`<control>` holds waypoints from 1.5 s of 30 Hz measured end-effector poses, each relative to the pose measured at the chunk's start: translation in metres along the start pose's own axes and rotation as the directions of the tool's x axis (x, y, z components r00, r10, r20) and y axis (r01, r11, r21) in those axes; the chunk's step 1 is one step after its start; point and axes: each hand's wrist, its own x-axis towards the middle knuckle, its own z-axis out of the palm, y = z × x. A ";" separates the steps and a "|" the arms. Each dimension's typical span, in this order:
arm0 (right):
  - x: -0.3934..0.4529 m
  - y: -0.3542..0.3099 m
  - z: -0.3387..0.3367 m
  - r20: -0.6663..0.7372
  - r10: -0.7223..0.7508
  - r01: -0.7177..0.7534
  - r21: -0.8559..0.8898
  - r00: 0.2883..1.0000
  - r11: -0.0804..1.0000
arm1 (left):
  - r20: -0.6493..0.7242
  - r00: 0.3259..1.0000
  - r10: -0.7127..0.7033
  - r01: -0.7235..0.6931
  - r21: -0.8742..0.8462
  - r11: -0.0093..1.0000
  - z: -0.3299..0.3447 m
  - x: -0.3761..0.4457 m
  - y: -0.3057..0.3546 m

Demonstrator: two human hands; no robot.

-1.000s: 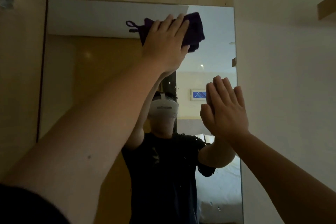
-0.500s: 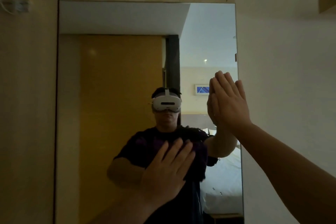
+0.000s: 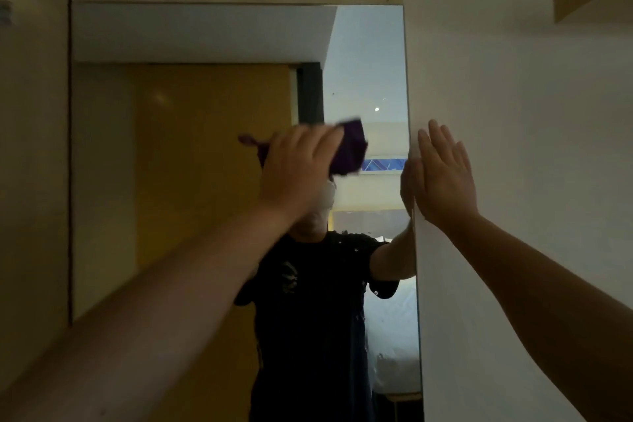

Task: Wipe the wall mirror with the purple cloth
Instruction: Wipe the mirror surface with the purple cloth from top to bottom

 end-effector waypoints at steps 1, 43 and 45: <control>0.001 0.009 0.001 0.013 0.004 -0.004 -0.023 1.000 1.000 | -0.020 1.000 -0.023 0.024 0.038 0.999 0.002 0.031 -0.006; -0.093 -0.079 -0.017 0.174 -0.052 0.045 0.049 0.983 0.998 | 0.114 0.990 0.087 -0.082 -0.048 0.996 -0.054 -0.210 0.013; -0.110 -0.108 -0.006 0.216 -0.078 0.074 0.025 0.973 0.997 | 0.099 0.993 0.059 -0.056 -0.026 0.998 -0.072 -0.219 -0.020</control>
